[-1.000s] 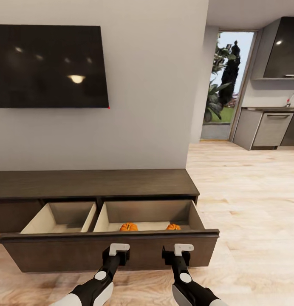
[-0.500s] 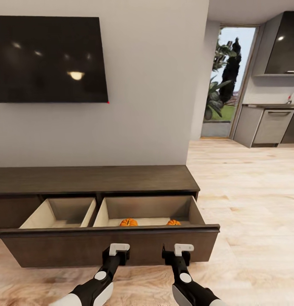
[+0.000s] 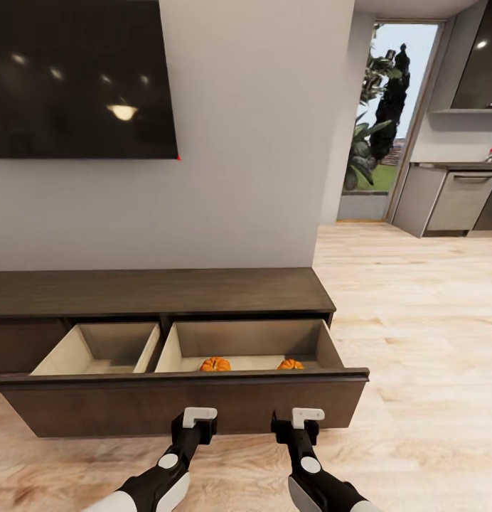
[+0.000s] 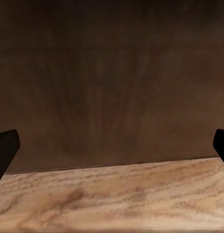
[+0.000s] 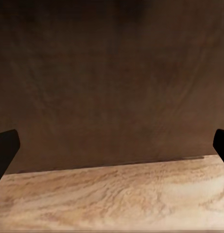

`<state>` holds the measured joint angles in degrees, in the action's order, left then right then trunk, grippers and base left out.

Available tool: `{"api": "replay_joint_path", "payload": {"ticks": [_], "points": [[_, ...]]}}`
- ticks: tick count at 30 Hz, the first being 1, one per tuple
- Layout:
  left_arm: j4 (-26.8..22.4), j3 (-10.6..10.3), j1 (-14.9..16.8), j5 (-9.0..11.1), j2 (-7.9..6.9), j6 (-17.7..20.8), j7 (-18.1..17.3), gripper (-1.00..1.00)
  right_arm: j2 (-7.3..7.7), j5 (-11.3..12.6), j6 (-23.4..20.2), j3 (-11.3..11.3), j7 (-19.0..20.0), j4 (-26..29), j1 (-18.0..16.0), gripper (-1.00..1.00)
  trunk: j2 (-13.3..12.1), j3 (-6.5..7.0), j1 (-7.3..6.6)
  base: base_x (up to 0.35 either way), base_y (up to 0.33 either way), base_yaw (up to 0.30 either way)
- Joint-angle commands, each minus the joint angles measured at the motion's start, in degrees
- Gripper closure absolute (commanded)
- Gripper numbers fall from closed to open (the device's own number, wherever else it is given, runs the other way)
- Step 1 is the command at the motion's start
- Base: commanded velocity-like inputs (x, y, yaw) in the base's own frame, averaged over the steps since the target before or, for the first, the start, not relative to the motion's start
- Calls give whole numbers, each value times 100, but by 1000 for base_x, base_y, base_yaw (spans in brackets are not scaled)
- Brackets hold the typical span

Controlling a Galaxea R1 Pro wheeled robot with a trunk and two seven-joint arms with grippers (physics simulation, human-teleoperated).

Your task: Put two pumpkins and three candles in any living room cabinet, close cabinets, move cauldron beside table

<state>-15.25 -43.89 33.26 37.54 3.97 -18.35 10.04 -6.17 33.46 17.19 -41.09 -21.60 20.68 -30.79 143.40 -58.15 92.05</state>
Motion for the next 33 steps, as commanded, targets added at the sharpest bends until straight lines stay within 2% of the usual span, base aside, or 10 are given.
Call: {"api": "replay_joint_path", "payload": {"ticks": [1,20,33], "points": [[-1,-49,5,29,0,-20,41,-100,2,56,30,-49,-28,-2,-6,-100,2,-5,-1,0,0,0],[4,-51,5,-3,7,-20,41,-100,1,28,21,-64,-27,19,-6,-100,2,-5,-1,54,0,0],[4,-51,5,-10,7,-19,41,-100,2,24,21,-64,-26,15,-6,-100,2,-5,-1,159,0,0]]}}
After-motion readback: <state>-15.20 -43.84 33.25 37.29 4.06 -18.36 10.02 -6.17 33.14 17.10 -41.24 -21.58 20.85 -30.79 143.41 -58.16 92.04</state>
